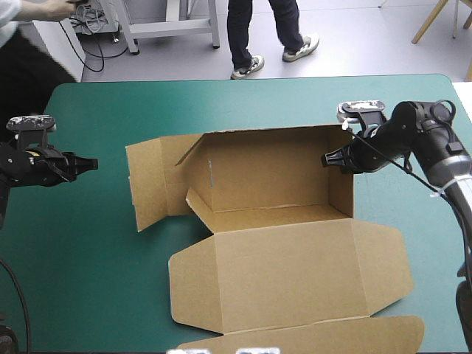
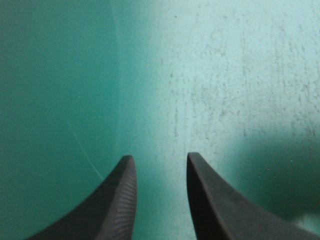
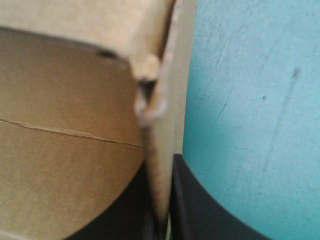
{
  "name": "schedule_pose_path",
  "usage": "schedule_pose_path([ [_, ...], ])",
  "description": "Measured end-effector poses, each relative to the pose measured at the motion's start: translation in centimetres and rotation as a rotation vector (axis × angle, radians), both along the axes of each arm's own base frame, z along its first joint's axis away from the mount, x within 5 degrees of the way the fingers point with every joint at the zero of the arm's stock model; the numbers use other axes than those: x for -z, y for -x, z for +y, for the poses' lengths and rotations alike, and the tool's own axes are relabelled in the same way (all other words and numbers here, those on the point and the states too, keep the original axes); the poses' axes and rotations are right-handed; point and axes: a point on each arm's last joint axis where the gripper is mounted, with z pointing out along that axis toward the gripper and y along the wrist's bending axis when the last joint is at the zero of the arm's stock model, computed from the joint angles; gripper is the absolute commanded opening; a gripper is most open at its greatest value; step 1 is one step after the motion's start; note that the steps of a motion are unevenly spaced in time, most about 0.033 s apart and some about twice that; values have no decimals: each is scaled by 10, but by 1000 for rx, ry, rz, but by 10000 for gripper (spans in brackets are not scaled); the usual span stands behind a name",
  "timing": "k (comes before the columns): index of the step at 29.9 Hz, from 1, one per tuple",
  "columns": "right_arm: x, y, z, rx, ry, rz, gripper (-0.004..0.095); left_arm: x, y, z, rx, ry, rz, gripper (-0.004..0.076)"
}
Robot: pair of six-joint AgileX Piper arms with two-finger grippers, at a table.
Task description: Fold the box
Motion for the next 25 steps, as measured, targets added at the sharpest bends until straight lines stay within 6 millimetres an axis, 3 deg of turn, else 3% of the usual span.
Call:
schedule_pose_path([
  [4, 23, -16, 2, 0, 7, 55, -18, 0, 0, 0, 2, 0, -1, 239],
  [12, 23, -37, 5, -5, 4, 55, 12, 0, 0, 0, 3, 0, 0, 239],
  [15, 23, -45, 6, -24, 10, 45, 135, 0, 0, 0, 3, 1, 0, 238],
  [21, 21, -65, 9, -37, 8, -17, 491, 0, 0, 0, 3, 2, 2, 238],
  [25, 20, -76, 10, -30, 5, -90, 587, 0, 0, 0, 3, 4, 1, 238],
])
